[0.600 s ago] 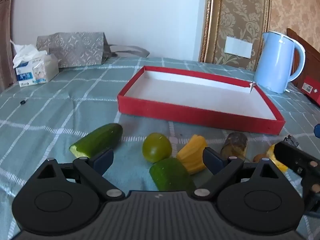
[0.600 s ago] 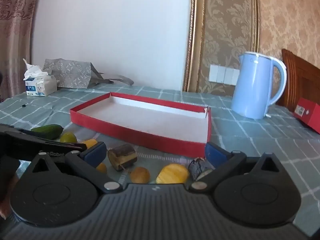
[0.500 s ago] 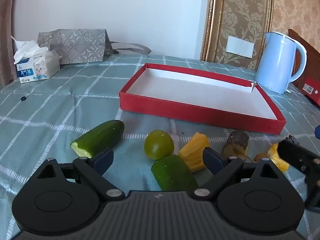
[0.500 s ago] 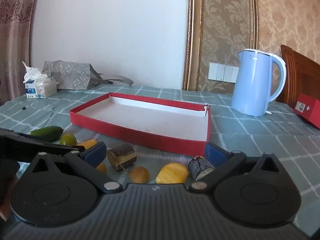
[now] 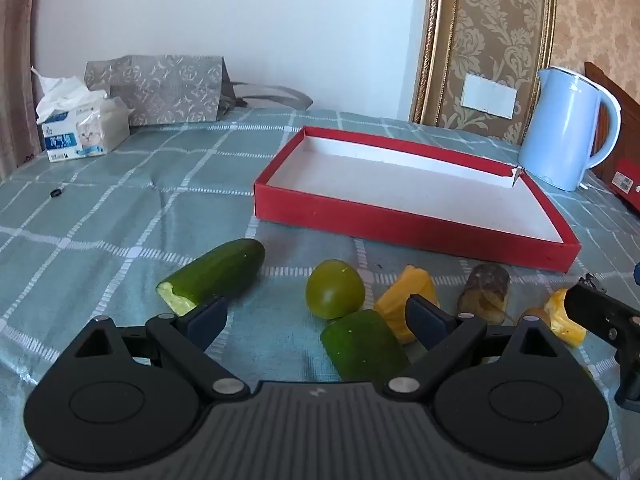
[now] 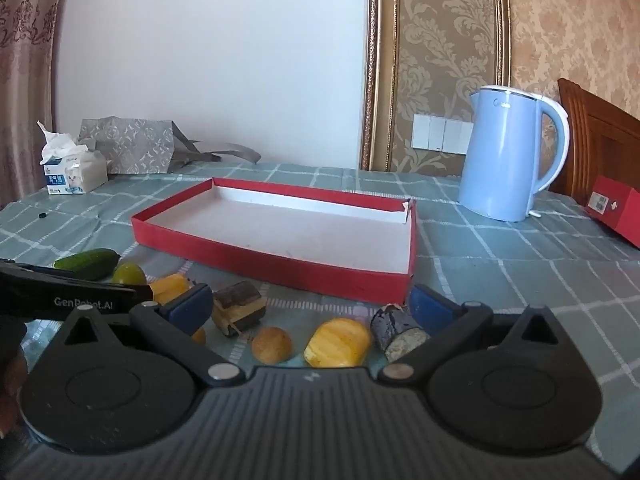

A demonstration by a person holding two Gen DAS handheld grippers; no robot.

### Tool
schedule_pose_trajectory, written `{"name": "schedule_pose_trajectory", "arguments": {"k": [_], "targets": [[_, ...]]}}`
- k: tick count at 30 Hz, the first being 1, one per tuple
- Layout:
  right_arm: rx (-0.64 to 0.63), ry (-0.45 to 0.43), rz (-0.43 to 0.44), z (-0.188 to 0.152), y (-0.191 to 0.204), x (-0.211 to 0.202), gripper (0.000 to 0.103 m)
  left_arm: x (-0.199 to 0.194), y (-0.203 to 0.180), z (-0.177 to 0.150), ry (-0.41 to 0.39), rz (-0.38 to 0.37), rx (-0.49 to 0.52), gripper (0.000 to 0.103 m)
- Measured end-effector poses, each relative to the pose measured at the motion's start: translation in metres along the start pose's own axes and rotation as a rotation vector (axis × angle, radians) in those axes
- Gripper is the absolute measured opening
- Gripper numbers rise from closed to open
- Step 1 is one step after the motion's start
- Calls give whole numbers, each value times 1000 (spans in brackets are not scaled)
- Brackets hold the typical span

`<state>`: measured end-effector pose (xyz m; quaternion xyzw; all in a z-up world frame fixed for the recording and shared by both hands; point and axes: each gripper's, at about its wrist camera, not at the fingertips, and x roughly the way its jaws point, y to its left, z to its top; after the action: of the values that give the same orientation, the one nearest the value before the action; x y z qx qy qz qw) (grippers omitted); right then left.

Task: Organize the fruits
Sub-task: 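Move the left gripper toward the whole green cucumber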

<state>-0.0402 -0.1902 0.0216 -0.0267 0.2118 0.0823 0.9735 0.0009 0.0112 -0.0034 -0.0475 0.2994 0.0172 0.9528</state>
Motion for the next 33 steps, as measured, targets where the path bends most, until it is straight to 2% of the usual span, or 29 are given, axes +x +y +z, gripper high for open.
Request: {"name": "schedule_pose_trajectory", "arguments": {"k": [8,17,22,27,33], "targets": [[4,4,6,1,-1,2,103,0,0,0,5,11,6,96],[11,-11,-31,3,-9,0,103,-4,9,3,-2,7,4,96],[27,7,-14,1,-15,1,103,-5,9,3,7,6,6,96],[23,-5,-23,1,-16,-1,103,-6,8,1,20,-20,-2,96],[40,-11,-19,0,-18,-3,103,-7,5,-1,27,-17,5,96]]}}
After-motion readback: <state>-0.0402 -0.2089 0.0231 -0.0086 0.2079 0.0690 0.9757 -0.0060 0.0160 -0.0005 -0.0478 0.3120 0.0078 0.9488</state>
